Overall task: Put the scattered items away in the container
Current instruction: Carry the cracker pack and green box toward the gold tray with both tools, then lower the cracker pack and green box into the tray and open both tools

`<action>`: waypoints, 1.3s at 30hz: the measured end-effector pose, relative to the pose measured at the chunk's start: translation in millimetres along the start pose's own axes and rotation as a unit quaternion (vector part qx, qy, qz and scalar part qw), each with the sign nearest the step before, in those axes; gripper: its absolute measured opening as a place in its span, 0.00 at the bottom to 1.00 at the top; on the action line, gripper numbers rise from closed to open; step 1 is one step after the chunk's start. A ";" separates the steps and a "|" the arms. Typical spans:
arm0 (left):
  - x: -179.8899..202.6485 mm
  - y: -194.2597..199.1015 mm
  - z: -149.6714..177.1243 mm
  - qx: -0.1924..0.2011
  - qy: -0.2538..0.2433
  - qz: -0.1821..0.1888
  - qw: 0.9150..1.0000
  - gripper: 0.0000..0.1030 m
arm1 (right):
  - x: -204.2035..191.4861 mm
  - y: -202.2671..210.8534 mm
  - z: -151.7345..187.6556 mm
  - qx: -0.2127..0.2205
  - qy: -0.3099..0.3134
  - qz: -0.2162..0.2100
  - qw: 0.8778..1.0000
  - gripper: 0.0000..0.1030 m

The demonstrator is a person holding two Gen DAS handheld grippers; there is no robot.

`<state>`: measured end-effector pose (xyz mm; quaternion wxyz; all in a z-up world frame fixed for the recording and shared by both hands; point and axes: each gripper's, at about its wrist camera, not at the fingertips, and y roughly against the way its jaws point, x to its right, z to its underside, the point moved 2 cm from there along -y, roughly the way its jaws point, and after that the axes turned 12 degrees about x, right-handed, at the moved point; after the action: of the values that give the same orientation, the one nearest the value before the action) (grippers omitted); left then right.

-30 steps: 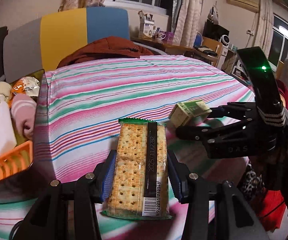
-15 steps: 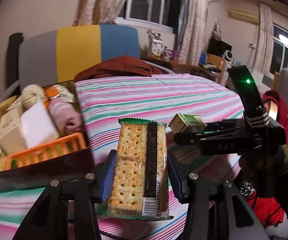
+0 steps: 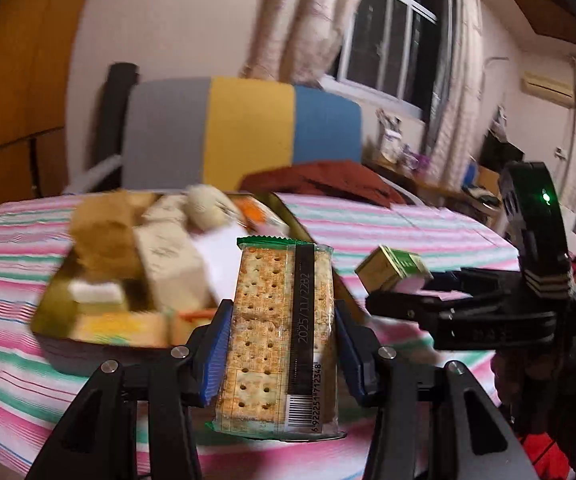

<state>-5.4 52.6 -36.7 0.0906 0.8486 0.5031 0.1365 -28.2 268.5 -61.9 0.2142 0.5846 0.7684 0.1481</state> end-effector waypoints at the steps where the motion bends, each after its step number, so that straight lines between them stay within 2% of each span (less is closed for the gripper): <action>1: -7.3 1.0 -2.5 0.004 0.003 -0.012 1.000 0.47 | -7.8 -3.3 -3.4 0.002 0.004 -0.004 1.000 0.72; 8: -61.9 -1.2 -6.3 0.007 0.041 -0.083 0.996 0.47 | -49.8 -27.0 -12.4 -0.005 0.030 -0.016 0.999 0.72; 17: -98.3 -10.5 -7.3 -0.007 0.058 -0.133 0.989 0.47 | -79.1 -56.8 -13.5 -0.025 0.043 0.000 0.999 0.73; 21: -108.7 -17.2 -3.7 -0.020 0.068 -0.141 0.987 0.47 | -84.4 -66.9 -9.1 -0.037 0.042 0.002 0.998 0.73; 25: -109.9 -23.2 -0.3 -0.030 0.058 -0.146 0.987 0.47 | -82.2 -69.2 -6.8 -0.040 0.036 0.005 0.999 0.74; 32: -98.7 -21.8 4.4 -0.039 0.050 -0.130 0.989 0.47 | -73.6 -64.1 -5.3 -0.039 0.010 -0.008 0.999 0.81; 39: -102.0 -20.6 4.8 -0.041 0.053 -0.119 0.991 0.47 | -71.4 -53.4 -3.5 -0.024 0.005 -0.022 0.999 0.83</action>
<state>-67.4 -27.2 -61.6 0.1143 0.7698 0.5987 0.1897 -58.6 185.3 -73.2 0.2272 0.5616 0.7784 0.1646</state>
